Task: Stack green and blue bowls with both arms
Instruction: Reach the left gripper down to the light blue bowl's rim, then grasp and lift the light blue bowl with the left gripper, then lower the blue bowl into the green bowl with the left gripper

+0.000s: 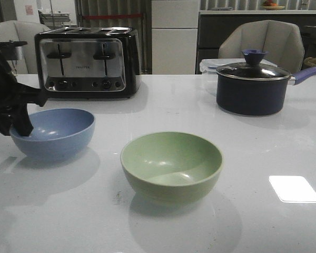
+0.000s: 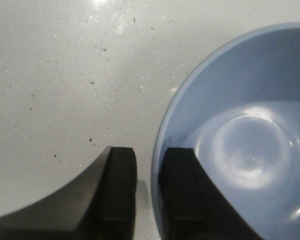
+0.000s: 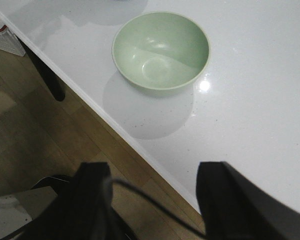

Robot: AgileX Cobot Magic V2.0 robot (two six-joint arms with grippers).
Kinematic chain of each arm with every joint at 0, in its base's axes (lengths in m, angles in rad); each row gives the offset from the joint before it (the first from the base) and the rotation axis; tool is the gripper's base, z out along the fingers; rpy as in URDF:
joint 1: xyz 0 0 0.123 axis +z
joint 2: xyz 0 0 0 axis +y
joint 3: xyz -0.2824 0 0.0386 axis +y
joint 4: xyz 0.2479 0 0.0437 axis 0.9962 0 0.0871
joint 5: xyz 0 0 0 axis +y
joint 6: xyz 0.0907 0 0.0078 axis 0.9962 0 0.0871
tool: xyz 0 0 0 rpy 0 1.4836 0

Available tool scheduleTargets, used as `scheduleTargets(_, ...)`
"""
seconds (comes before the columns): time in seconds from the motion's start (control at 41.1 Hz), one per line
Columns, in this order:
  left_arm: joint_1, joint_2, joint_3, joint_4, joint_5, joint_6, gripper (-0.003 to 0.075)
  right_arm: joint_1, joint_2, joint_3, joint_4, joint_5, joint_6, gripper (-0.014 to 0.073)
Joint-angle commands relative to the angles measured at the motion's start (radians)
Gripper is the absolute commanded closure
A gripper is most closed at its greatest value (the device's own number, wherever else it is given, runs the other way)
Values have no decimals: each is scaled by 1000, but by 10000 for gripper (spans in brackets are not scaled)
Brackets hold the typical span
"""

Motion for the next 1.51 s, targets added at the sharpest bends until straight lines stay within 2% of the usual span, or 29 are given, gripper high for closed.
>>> scheduleTargets(0.0, -8, -50, -38, -29, -32, -9, 605, 1, 0, -27, 17, -63, -7, 105)
scheduleTargets(0.049, -8, -59, -38, -32, -25, -9, 630, 1, 0, -27, 17, -63, -7, 105)
scheduleTargets(0.292, -14, -209, -38, -52, 47, 7, 627, 1, 0, -27, 17, -64, -7, 105)
scheduleTargets(0.39, -48, -290, -38, -86, 77, 73, 627, 1, 0, -27, 17, -64, -7, 105)
scheduleTargets(0.585, -176, -373, -45, -125, 108, 97, 627, 1, 0, -27, 17, -64, -7, 105)
scheduleTargets(0.755, -312, -373, -82, -125, 134, 100, 627, 1, 0, -27, 17, -64, -7, 105)
scheduleTargets(0.999, -424, -302, -137, -127, 126, 100, 627, 1, 0, -27, 17, -64, -7, 105)
scheduleTargets(1.193, -451, -218, -142, -133, 96, 98, 627, 1, 0, -27, 17, -64, -7, 105)
scheduleTargets(1.486, -451, -114, -142, -221, 44, 98, 627, 1, 0, -27, 17, -64, -7, 105)
